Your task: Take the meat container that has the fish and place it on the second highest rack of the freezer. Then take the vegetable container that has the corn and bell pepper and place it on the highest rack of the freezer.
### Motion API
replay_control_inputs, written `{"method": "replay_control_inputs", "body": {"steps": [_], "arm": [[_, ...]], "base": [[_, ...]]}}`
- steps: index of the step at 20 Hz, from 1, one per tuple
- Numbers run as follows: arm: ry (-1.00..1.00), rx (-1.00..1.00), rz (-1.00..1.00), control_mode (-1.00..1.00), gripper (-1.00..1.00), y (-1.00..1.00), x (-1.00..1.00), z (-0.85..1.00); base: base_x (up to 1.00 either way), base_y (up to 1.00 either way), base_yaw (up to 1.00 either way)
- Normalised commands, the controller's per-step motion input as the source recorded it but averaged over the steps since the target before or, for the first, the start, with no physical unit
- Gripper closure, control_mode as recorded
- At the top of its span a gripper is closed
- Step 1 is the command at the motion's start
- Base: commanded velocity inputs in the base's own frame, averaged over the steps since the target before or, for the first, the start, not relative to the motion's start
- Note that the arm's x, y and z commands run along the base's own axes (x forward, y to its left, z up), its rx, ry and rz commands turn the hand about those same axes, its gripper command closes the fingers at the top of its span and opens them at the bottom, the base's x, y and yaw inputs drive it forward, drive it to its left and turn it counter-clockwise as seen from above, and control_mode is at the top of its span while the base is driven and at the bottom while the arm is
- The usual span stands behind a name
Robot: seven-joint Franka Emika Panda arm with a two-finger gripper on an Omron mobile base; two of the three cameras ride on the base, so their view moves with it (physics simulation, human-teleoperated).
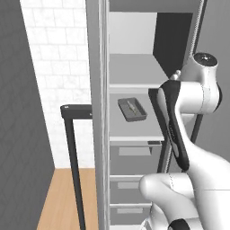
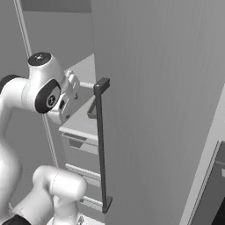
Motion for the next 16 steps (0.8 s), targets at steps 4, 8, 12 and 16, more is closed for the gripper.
{"method": "replay_control_inputs", "body": {"steps": [4, 8, 12, 16], "arm": [[0.0, 0.0, 0.0, -1.0, -1.0, -0.32, -0.71, -0.07], [0.0, 0.0, 0.02, -1.0, -1.0, -0.06, -0.48, -0.24], [0.0, -0.01, 0.0, -1.0, -1.0, 0.0, -0.31, -0.08], [0.0, -0.01, 0.0, -1.0, -1.0, 0.04, -0.02, -0.11]], "base": [[0.0, 0.0, 0.0], [0.0, 0.0, 0.0], [0.0, 0.0, 0.0], [0.0, 0.0, 0.0]]}}
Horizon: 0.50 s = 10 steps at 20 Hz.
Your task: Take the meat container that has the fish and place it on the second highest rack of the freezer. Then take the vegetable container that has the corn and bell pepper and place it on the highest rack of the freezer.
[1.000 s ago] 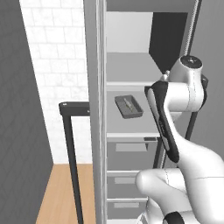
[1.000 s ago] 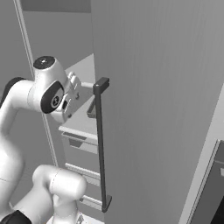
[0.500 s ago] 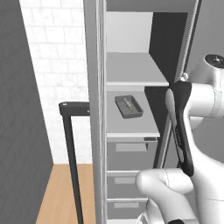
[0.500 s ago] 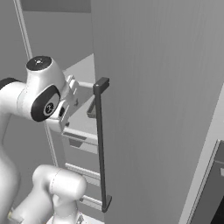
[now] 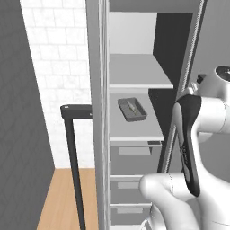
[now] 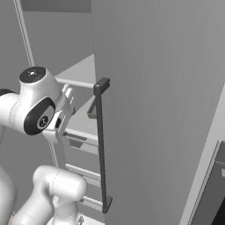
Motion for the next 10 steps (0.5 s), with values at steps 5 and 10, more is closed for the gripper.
{"method": "replay_control_inputs", "body": {"steps": [5, 10], "arm": [[0.0, 0.0, 0.0, -1.0, -1.0, 0.0, -0.12, -0.08], [0.0, 0.0, 0.0, 1.0, -1.0, 0.0, -0.11, -0.03]], "base": [[0.0, 0.0, 0.0], [-0.76, -0.25, 0.0]]}}
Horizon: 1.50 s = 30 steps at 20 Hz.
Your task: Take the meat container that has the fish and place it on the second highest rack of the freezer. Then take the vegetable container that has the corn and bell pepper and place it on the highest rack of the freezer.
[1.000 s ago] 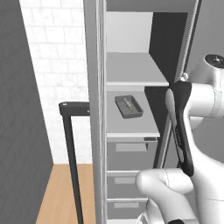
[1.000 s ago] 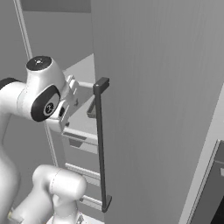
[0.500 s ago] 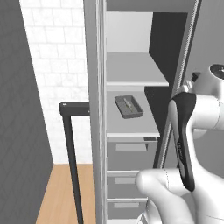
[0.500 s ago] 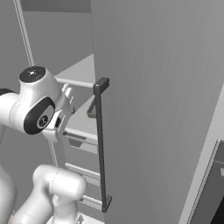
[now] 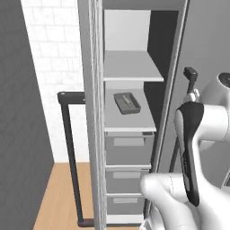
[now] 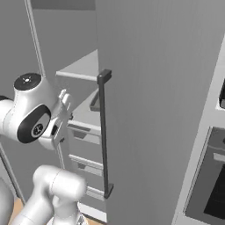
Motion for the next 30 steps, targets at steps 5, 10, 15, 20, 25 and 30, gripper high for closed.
{"method": "replay_control_inputs", "body": {"steps": [5, 10, 15, 20, 25, 30], "arm": [[0.0, 0.0, 0.0, 1.0, -1.0, 0.0, 0.0, 0.0], [0.0, 0.0, 0.0, 1.0, -1.0, 0.0, 0.0, 0.0], [0.0, 0.0, 0.0, 1.0, -1.0, 0.0, 0.0, 0.0], [0.0, 0.0, 0.0, 1.0, -1.0, 0.0, 0.0, 0.0], [0.0, 0.0, 0.0, 1.0, -1.0, 0.0, 0.0, 0.0], [0.0, 0.0, 0.0, 1.0, -1.0, 0.0, 0.0, 0.0]], "base": [[-1.0, -0.87, -0.09], [-0.35, -0.76, -0.63], [0.03, -1.0, -0.4], [0.13, -1.0, -0.01], [0.27, -1.0, 0.05], [0.34, -1.0, 0.03]]}}
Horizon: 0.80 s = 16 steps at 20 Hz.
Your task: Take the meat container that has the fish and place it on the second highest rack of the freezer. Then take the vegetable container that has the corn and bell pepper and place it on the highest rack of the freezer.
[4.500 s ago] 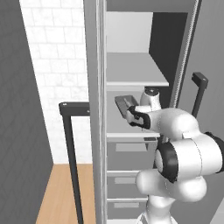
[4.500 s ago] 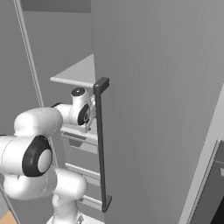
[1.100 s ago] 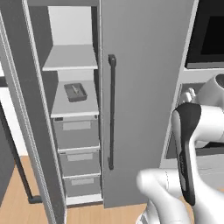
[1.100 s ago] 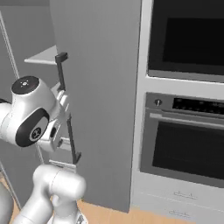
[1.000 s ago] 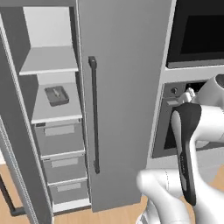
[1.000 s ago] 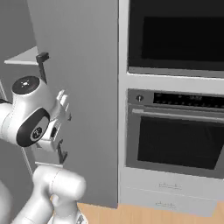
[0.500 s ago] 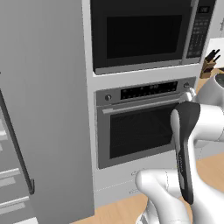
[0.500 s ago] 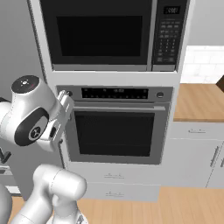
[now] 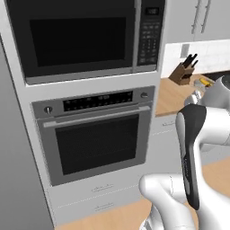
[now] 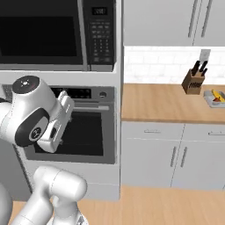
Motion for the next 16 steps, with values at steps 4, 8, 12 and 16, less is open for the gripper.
{"method": "replay_control_inputs", "body": {"steps": [4, 8, 12, 16], "arm": [[0.0, 0.0, 0.0, 1.0, -1.0, 0.0, 0.0, 0.0], [0.0, 0.0, 0.0, 1.0, -1.0, 0.0, 0.0, 0.0], [0.0, 0.0, 0.0, 1.0, -1.0, 0.0, 0.0, 0.0], [0.0, 0.0, 0.0, 1.0, -1.0, 0.0, 0.0, 0.0]], "base": [[0.4, -1.0, 0.0], [0.58, -0.99, 0.0], [0.78, -0.87, 0.0], [0.85, -0.67, 0.03]]}}
